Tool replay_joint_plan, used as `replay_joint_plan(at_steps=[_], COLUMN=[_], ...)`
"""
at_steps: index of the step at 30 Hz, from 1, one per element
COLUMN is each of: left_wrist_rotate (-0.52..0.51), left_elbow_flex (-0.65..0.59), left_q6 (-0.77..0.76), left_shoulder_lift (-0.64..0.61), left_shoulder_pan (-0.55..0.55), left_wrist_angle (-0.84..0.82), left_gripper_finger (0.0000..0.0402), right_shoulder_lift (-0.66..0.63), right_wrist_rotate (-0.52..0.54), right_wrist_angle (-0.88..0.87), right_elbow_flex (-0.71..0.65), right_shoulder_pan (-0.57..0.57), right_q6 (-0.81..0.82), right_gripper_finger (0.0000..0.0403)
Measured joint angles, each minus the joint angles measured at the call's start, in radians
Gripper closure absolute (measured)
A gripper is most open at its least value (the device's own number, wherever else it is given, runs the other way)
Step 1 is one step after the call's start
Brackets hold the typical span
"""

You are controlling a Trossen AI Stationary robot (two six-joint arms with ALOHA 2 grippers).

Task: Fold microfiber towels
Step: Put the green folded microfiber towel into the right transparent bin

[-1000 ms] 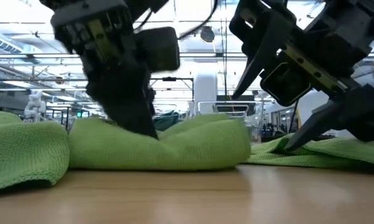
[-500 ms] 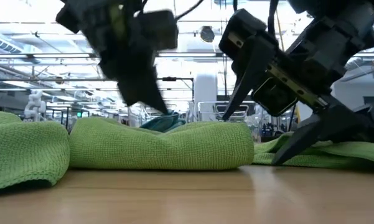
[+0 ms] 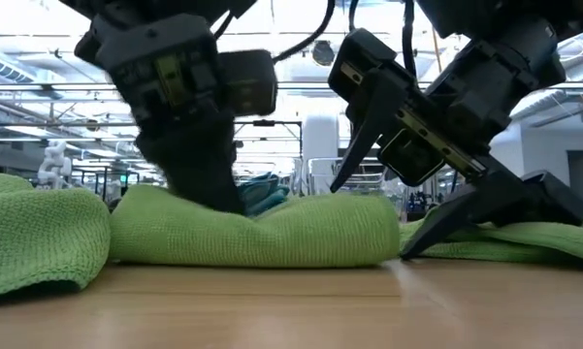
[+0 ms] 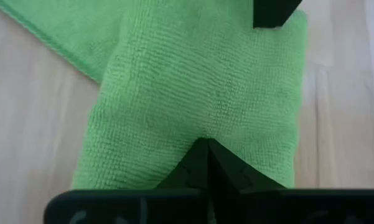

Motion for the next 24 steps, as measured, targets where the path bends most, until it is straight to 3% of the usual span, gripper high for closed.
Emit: replay_joint_plan(at_steps=[13, 24], left_wrist_rotate=[-0.026, -0.005], left_elbow_flex=[0.003, 0.002], left_q6=[0.016, -0.003], left_shoulder_lift=[0.058, 0.080], left_shoulder_pan=[0.001, -0.001], left_wrist_angle=[0.074, 0.107], left_gripper_finger=[0.0390, 0.0389], right_shoulder_lift=[0.034, 0.161], right_wrist_rotate=[-0.032, -0.130], right_wrist_angle=[0.031, -0.006], right_elbow_flex=[0.018, 0.187], right_shoulder_pan=[-0.005, -0.019], right_q6=[-0.022, -0.112], right_gripper_finger=[0.0154, 0.0154])
